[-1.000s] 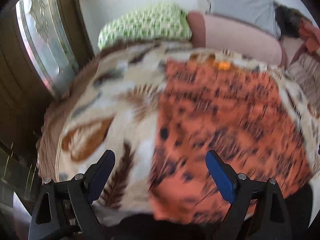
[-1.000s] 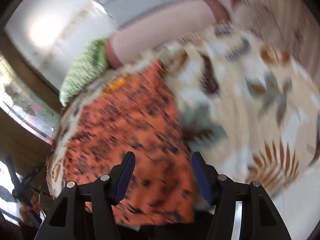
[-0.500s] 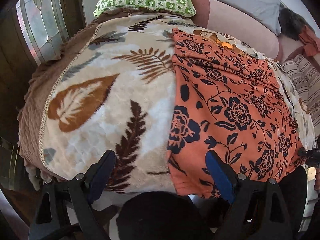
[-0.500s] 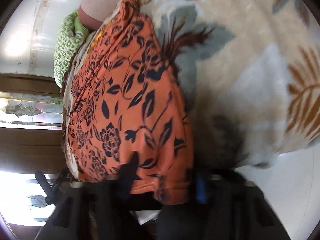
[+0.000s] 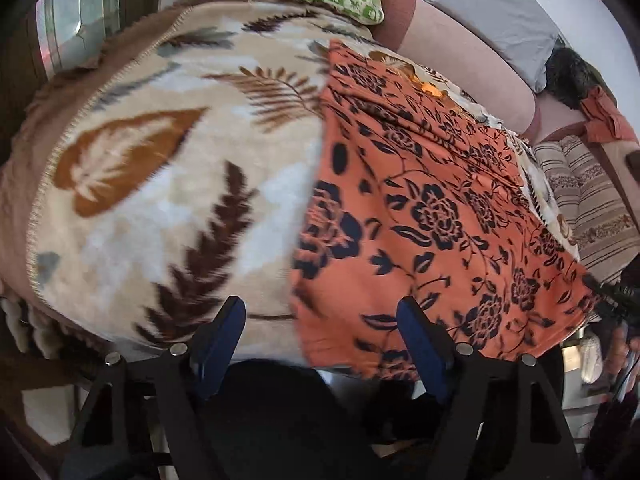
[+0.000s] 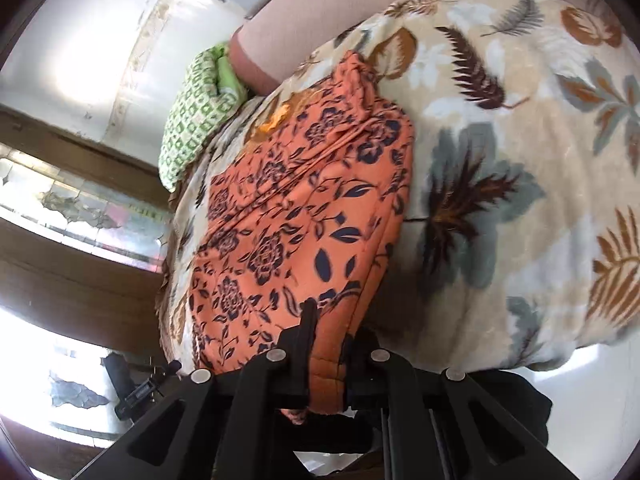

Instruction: Fold small clothes

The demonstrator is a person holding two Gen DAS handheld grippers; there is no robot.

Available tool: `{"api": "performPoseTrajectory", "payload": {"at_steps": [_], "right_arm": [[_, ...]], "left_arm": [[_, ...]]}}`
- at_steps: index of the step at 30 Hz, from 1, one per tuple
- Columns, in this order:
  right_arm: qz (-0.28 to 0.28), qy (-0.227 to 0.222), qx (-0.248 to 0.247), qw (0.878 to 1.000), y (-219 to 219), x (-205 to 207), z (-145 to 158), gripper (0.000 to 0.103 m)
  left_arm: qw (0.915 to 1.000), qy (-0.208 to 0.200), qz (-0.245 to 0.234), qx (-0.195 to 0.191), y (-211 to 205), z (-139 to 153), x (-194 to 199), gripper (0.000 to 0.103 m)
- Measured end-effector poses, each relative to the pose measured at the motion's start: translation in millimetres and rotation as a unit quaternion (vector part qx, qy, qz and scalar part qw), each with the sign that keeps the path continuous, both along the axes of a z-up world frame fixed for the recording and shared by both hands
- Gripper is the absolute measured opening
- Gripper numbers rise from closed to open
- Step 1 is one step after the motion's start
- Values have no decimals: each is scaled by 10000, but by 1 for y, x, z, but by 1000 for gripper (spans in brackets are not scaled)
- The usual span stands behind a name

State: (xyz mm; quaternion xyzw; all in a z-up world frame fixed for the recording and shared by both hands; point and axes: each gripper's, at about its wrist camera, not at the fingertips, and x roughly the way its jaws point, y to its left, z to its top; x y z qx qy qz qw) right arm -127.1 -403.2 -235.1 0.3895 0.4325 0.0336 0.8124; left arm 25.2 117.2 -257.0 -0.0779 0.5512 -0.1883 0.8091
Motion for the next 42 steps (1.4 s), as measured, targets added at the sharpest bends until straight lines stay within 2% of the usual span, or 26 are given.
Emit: {"api": "performPoseTrajectory", "payload": {"at_steps": [3, 5, 6, 7, 9, 10, 13, 16, 19, 24, 29, 33, 36, 40, 42], "right_arm": [[-27, 164, -12, 9999, 1, -4, -9, 11], [-38, 218, 78, 9997, 1, -7, -14, 11], [-63, 232, 80, 9997, 1, -6, -16, 11], [-89, 241, 81, 9996, 2, -4, -18, 11], [-127, 235, 156, 9995, 0, -4, -20, 11], [-141, 228, 168, 9995, 0, -5, -20, 11], [-156, 217, 173, 9995, -1, -6, -21, 11], [-187, 222, 243, 9993, -3, -7, -23, 11], [-233, 127, 401, 9988, -8, -11, -24, 11], [-317, -168, 835, 9959, -21, -19, -14, 11], [-393, -561, 1214, 9902, -37, -16, 5, 11], [-378, -761, 1326, 9875, -48, 3, 22, 11], [-371, -847, 1328, 9868, -57, 28, 35, 11], [-482, -994, 1310, 9852, -76, 82, 54, 11], [-636, -1046, 1296, 9840, -91, 125, 60, 11]], "left_arm": [[9992, 314, -35, 253, -18, -16, 8, 79], [9982, 527, -2, 280, -22, -28, 13, 66], [9970, 694, -17, 340, -25, -35, 14, 45], [9955, 852, -20, 425, -27, -42, 15, 33], [9954, 834, -3, 481, -26, -46, 13, 28], [9958, 785, -33, 468, -26, -45, 12, 20], [9967, 700, -78, 399, -25, -43, 9, 11], [9975, 566, -204, 365, -26, -40, 7, 8], [9981, 495, -360, 84, -25, -29, 7, 7], [9967, 361, -491, -535, -20, 5, 17, 7], [9942, 82, -532, -933, -13, 47, 36, 7], [9917, -83, -504, -1180, -16, 71, 70, 7], [9921, -171, -495, -1142, -20, 83, 104, 7], [9926, -145, -383, -1139, -30, 86, 175, 7], [9937, -122, -293, -1078, -35, 84, 218, 7]]}}
